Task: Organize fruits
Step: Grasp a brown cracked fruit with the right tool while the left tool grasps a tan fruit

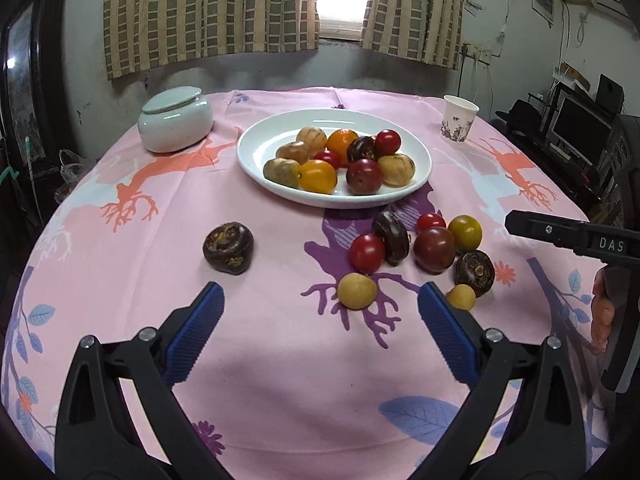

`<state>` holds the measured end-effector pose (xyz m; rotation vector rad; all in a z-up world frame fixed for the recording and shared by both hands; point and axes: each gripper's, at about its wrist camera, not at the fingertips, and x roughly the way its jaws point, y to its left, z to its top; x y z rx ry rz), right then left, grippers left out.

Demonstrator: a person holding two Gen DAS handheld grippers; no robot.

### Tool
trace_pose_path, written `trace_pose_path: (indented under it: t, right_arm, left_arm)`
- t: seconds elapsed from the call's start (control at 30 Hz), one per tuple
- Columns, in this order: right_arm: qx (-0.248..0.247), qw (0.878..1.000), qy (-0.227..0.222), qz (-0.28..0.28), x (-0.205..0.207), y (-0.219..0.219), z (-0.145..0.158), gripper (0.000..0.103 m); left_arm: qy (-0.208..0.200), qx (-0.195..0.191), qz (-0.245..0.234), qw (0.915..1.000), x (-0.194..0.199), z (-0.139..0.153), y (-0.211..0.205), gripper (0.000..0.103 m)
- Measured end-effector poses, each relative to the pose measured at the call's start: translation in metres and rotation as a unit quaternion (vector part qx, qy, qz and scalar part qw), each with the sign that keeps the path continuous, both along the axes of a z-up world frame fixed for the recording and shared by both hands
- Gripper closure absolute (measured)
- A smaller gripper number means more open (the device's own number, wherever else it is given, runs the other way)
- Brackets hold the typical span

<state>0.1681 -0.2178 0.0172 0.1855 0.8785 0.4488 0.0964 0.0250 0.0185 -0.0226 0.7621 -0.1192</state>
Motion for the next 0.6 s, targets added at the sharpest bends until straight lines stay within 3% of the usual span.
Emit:
trace_pose_path:
  t: [0.23, 0.4, 0.6]
  right_arm:
    - [-0.003, 1.000, -0.006, 0.002, -0.001, 0.000, 0.002, 0.032]
    - [-0.007, 1.000, 0.001, 0.002, 0.000, -0.001, 0.001, 0.032]
    - [-0.011, 1.000, -0.001, 0.014, -0.003, 0.002, 0.003, 0.032]
  left_arm:
    - [0.010, 0.023, -0.029, 0.9993, 0.010, -0.011, -0.023, 0.004]
    - [0.015, 0.011, -0.033, 0.9993, 0.015, -0.012, -0.028, 0.005]
    - [0.034, 0.011, -0.056, 0.9978, 0.022, -0.021, -0.037, 0.029]
